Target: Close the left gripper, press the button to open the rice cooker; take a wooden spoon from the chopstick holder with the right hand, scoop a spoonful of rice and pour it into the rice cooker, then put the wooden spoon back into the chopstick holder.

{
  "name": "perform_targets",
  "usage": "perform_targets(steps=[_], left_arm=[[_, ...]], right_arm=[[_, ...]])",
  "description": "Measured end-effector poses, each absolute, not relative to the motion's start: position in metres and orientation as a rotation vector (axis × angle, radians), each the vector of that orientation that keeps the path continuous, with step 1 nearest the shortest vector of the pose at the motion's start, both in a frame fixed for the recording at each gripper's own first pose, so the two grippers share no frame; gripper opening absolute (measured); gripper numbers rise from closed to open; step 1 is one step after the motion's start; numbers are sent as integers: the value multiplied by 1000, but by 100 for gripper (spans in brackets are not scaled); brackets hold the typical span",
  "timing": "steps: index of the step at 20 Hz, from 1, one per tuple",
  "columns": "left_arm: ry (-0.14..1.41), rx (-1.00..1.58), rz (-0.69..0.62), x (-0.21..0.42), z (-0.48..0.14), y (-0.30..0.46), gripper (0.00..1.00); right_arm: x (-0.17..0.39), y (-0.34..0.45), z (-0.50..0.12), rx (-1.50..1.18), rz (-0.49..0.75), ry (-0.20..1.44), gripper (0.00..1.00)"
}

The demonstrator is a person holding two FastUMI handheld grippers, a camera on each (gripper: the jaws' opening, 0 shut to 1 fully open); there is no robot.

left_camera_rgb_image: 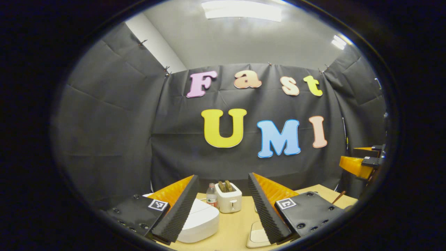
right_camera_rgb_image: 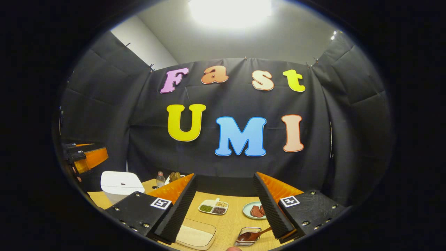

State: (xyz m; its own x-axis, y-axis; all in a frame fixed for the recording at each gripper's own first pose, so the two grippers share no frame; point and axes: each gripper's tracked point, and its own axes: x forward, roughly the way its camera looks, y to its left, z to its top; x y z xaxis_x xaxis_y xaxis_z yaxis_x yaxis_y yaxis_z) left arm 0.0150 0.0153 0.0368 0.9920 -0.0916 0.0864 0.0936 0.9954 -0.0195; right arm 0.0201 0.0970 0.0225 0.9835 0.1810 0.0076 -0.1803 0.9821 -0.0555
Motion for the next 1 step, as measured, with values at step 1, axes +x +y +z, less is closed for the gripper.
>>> perform_targets(steps=[1], left_arm=[[-87, -31, -99, 14, 37, 15, 96]], right_arm=[[20, 95, 22, -58, 176, -13, 98]])
